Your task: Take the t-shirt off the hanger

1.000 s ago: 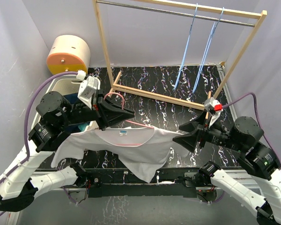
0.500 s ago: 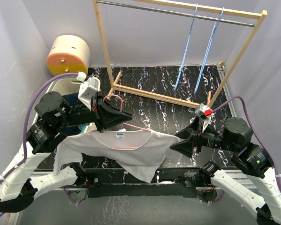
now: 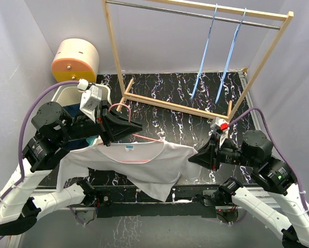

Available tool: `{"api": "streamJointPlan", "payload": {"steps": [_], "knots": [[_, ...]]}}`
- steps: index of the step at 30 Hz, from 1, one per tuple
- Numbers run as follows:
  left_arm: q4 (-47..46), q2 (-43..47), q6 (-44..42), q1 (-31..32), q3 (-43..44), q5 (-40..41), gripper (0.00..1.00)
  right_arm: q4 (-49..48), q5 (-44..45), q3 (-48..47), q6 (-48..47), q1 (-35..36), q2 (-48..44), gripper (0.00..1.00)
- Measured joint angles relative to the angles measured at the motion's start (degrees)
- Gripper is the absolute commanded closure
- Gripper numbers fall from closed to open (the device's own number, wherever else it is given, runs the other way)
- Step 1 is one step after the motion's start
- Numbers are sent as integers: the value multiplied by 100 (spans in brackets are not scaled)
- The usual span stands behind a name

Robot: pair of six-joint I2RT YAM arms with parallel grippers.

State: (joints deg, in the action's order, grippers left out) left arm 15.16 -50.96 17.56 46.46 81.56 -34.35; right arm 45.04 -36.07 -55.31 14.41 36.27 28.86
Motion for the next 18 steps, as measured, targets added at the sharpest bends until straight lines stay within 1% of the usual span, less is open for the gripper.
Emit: {"api": "streamJointPlan", "payload": {"steps": [3, 5, 10, 14, 18], "knots": [[52, 22, -7, 0, 0, 57, 100, -9, 304, -2, 15, 0, -13, 92], [122, 57, -28, 0, 0, 116, 100, 24, 723, -17, 24, 0, -28, 92], [293, 181, -125, 0, 0, 295, 100, 236, 2179, -153, 186, 0, -116, 92], [428, 221, -205, 0, 129, 382, 100, 516, 3407, -295, 579, 2, -157, 92], [590, 278, -282, 0, 317, 444, 100, 772, 4218, -341, 944, 4, -175, 92]]}}
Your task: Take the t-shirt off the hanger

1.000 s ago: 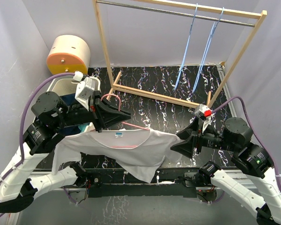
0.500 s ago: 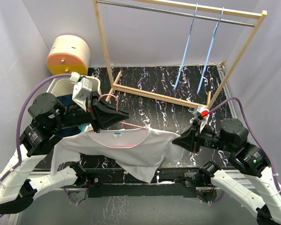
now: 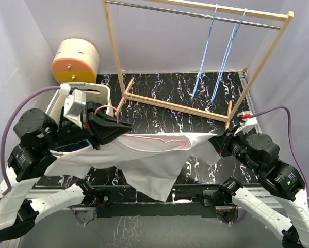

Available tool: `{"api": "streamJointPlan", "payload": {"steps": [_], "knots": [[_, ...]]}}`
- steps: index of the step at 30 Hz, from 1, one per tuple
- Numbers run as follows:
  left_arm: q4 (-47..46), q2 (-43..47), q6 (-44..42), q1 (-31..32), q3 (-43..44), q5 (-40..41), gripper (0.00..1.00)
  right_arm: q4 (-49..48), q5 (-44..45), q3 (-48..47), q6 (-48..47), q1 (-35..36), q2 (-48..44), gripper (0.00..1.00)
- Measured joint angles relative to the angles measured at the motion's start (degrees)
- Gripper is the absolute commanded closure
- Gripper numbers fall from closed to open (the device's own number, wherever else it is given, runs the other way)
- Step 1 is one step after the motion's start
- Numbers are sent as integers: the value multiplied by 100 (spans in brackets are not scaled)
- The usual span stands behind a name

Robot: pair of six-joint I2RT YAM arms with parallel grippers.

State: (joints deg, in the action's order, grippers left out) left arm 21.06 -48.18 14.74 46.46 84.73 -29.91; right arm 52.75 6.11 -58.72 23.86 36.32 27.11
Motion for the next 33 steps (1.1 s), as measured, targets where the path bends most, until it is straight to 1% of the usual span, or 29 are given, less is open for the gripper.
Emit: {"api": "streamJointPlan", "payload": {"steps": [3, 6, 8, 10, 12, 14, 15, 16, 18, 21, 26, 30, 33], "knots": [[94, 177, -46, 0, 7, 63, 100, 105, 293, 17, 208, 0, -2, 92], [170, 334, -68, 0, 7, 140, 100, 120, 334, 122, 376, 0, 17, 92], [168, 409, -68, 0, 7, 195, 100, 109, 195, 192, 413, 4, 66, 92], [120, 448, -63, 0, -15, 223, 100, 96, -122, 254, 391, 7, 155, 92], [-76, 472, -37, 0, -131, 229, 100, 24, -490, 326, 326, 4, 240, 85], [-315, 483, 20, 0, -332, 221, 100, -33, -951, 374, 240, 4, 319, 67], [-420, 468, 48, 0, -424, 210, 100, -44, -1169, 380, 188, 4, 345, 61], [-538, 437, 76, 0, -514, 203, 100, -55, -1373, 380, 140, 4, 365, 58], [-750, 337, 131, 0, -664, 184, 100, -55, -1735, 358, 11, 4, 365, 56], [-933, 120, 175, 0, -789, 140, 100, 50, -2133, 24, -151, 4, 387, 55], [-1189, -208, 245, 0, -975, -26, 100, 197, -2688, -1115, -413, 4, 483, 54], [-1401, -483, 391, 0, -1029, -400, 100, 61, -3333, -1775, -595, 0, 568, 52], [-1685, -651, 560, 2, -1078, -717, 100, -197, -3773, -1954, -702, 0, 741, 49]]}}
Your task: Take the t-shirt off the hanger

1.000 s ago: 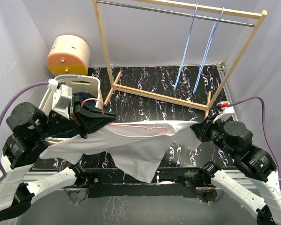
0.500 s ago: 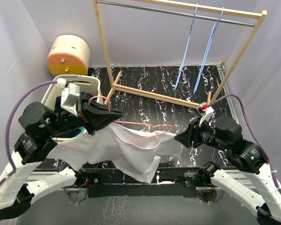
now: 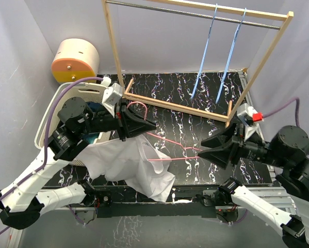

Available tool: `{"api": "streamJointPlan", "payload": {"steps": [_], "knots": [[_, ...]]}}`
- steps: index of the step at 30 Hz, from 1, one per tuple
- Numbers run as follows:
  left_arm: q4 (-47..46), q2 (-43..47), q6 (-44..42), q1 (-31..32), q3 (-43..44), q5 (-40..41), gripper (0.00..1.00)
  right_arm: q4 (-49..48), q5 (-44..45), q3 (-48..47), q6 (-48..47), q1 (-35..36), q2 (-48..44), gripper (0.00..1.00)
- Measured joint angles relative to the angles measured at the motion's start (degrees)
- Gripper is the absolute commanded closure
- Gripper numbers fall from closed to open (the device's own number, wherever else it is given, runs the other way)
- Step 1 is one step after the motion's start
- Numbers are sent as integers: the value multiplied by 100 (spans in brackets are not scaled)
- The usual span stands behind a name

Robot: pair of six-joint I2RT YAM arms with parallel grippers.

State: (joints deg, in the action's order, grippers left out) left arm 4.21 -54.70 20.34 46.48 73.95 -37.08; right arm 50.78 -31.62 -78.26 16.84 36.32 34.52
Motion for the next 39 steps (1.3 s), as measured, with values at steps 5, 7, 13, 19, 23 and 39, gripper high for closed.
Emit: {"api": "streamJointPlan", "payload": {"steps": [5, 7, 13, 19, 23, 39], "knots": [[-597, -382, 350, -2, -17, -463, 100, -295, -448, -9, -186, 0, 649, 47], [-787, -509, 463, -2, -24, -586, 100, -396, -542, 68, -245, 0, 901, 47], [-1086, -656, 619, -2, -26, -748, 100, -601, -758, 313, -326, 0, 1235, 48], [-1379, -658, 695, -2, -83, -752, 100, -774, -1003, 435, -341, 0, 1261, 89], [-1386, -730, 686, -26, -103, -658, 72, -728, -1113, 494, -378, 22, 1207, 92], [1003, 22, -737, -2, -101, 2129, 42, 1231, 960, -313, -280, 15, 763, 92]]}}
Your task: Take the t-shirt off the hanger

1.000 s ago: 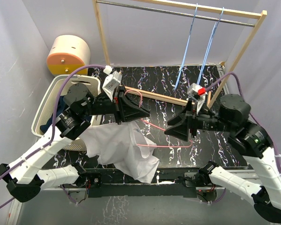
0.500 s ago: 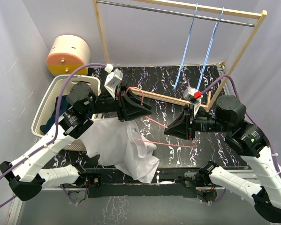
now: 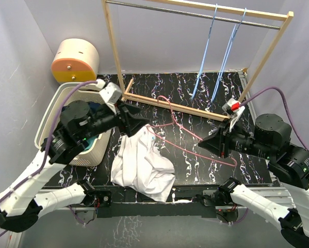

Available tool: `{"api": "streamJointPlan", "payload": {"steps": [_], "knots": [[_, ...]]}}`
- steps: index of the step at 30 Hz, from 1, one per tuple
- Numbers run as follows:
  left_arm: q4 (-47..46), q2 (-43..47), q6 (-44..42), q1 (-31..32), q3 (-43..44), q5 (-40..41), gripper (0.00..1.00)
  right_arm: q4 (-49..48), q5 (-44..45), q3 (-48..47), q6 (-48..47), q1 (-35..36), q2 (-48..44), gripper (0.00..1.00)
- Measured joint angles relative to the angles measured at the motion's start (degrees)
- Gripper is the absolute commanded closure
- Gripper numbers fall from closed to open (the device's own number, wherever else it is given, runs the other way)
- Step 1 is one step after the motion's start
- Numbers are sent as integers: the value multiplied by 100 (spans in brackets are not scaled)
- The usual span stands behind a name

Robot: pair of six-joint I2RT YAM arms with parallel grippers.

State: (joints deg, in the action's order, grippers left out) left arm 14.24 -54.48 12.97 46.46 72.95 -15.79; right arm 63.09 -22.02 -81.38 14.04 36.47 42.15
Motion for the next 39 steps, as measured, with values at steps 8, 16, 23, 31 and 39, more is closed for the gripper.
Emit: {"api": "streamJointPlan", "payload": {"steps": [8, 16, 23, 31, 39], "knots": [[501, 890, -188, 0, -337, 754, 42, -245, 538, -260, 245, 0, 592, 92], [682, 1130, -116, 0, -929, 898, 42, -1252, 761, -356, 577, -7, 1054, 92], [730, 1097, 11, 0, -1215, 789, 41, -2393, 1128, -1108, 850, -4, 1862, 92], [741, 1082, 125, 0, -1596, 717, 41, -3289, 2240, -1574, 859, -11, 2708, 92], [723, 1202, 225, 0, -1810, 686, 41, -4153, 3383, -1569, 693, -11, 2898, 92]]}}
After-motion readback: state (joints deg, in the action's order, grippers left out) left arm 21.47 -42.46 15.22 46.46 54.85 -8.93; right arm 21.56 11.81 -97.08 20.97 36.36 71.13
